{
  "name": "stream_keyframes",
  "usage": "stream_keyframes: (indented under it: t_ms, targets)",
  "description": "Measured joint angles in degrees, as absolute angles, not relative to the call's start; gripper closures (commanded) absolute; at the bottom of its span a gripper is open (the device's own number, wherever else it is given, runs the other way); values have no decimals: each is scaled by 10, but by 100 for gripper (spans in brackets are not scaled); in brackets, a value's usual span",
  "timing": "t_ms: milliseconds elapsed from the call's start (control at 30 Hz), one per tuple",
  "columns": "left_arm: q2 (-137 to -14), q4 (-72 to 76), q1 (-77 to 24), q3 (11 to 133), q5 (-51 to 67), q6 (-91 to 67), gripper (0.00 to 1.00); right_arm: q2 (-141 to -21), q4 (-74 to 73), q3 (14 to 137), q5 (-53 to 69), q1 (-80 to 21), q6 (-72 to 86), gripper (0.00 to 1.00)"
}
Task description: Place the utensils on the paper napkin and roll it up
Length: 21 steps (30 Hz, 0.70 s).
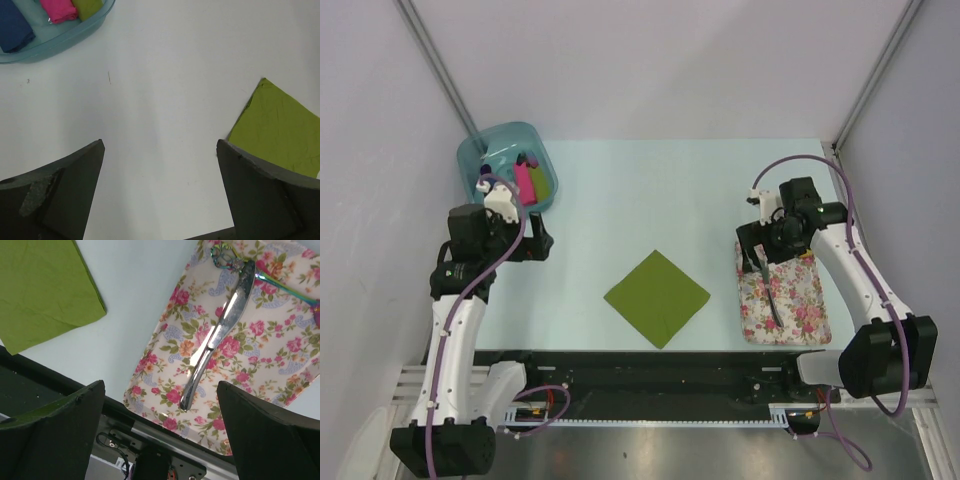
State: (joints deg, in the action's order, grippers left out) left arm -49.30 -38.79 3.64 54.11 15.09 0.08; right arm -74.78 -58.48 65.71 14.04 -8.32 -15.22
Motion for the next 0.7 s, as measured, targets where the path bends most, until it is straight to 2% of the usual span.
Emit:
stream_keyframes:
  t_ms: [533,700]
  targets:
    - [-487,-387,36,541,158,15,0,-800,-592,667,109,-60,-155,1]
    - [-498,-387,36,541,157,15,0,-840,-598,651,98,-22,-165,7]
